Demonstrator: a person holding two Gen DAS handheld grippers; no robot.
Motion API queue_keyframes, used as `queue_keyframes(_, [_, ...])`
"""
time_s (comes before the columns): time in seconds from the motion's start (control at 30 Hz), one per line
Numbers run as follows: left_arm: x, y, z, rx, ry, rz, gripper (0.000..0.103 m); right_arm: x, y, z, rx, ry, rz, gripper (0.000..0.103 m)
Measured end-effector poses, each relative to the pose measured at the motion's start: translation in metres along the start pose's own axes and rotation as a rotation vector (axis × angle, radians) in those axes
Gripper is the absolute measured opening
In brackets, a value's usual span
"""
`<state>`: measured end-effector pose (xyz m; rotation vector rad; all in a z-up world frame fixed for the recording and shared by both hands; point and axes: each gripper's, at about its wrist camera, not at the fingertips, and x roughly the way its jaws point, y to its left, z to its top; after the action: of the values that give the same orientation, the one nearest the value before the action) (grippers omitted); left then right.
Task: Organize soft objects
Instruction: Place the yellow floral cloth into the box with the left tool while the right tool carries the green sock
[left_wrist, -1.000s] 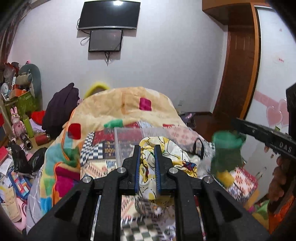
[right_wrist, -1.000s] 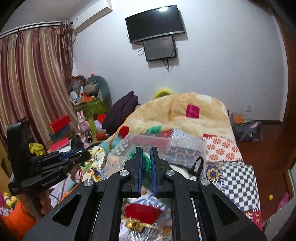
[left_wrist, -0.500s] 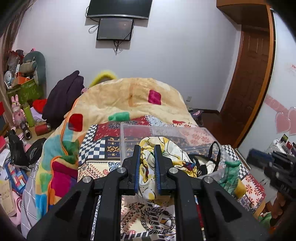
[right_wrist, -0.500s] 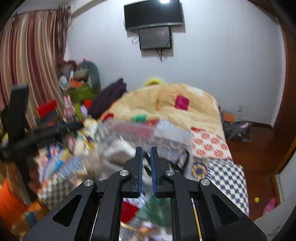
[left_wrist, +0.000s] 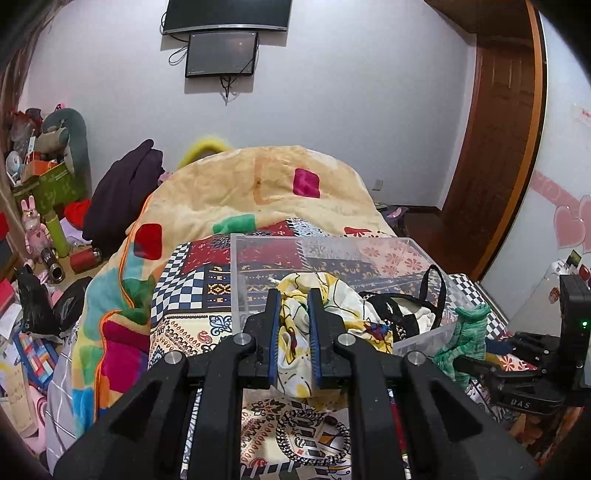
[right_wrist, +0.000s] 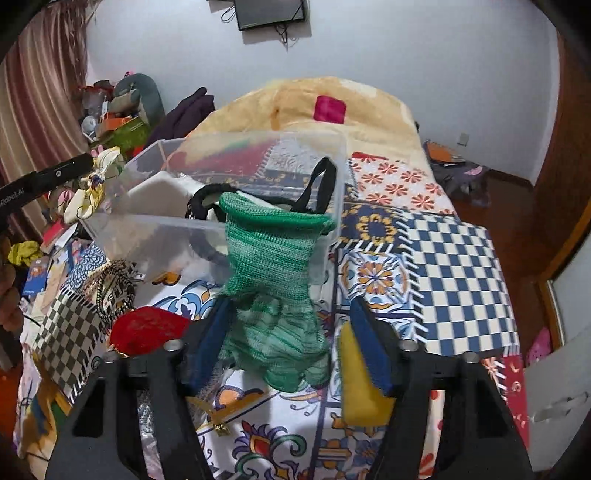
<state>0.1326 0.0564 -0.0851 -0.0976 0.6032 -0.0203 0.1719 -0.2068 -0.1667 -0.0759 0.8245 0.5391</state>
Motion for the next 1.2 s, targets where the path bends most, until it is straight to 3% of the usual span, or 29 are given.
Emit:
queue_keyframes(0.07, [0.001,-0.001,0.000,0.003,0.002,-0.001,0.013,-0.004,0.004,0.000,-0.004,-0.005,0.011,0.012])
queue_keyframes(0.1, [0.001,-0.001,0.000,0.005,0.002,-0.001,0.013,-0.007,0.005,0.000,-0.009,-0.011,0.012,0.009])
queue_keyframes(0.3, [0.002,0.001,0.008,-0.002,-0.013,0.008,0.013,-0.043,0.020,0.008,-0.039,-0.106,0.044,0.007])
queue_keyframes(0.57, [0.022,0.007,0.025,-0.034,-0.011,0.052,0.013,-0.055,0.036,0.061,-0.020,-0.248,0.073,0.007])
queue_keyframes(0.8, [0.052,0.010,0.021,-0.035,0.066,0.072,0.013,-0.012,0.052,0.088,-0.023,-0.184,0.122,0.007])
queue_keyframes(1.07, [0.067,0.005,0.004,0.004,0.111,0.079,0.013,0.026,0.060,0.079,-0.049,-0.075,0.092,0.007])
queue_keyframes(1.2, [0.065,0.005,0.004,0.005,0.112,0.064,0.023,0.031,0.059,0.077,-0.055,-0.053,0.063,0.007])
